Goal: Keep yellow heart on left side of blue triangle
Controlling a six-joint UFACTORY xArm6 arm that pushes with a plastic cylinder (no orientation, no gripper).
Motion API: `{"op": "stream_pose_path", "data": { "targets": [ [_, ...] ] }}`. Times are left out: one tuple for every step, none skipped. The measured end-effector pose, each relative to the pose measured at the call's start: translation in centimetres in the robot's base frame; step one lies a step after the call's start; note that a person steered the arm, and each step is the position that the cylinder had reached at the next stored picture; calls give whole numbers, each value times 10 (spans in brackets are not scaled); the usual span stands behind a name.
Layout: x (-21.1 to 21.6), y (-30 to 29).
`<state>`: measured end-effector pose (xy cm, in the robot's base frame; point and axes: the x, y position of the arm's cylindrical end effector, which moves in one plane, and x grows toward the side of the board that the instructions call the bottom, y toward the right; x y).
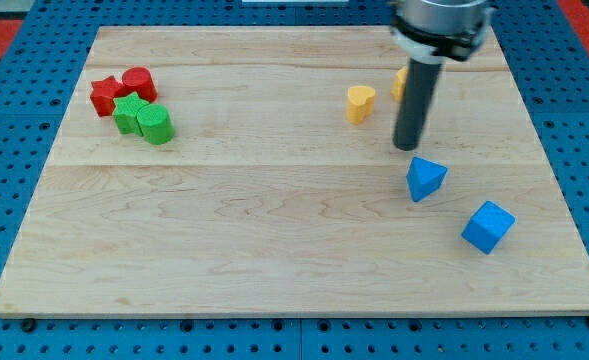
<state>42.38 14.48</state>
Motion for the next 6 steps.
{"op": "stream_pose_path", "data": {
  "targets": [
    [40,1],
    [55,1],
    [32,-14],
    [16,-5],
    [-11,-4],
    [-33,-4]
  ]
}}
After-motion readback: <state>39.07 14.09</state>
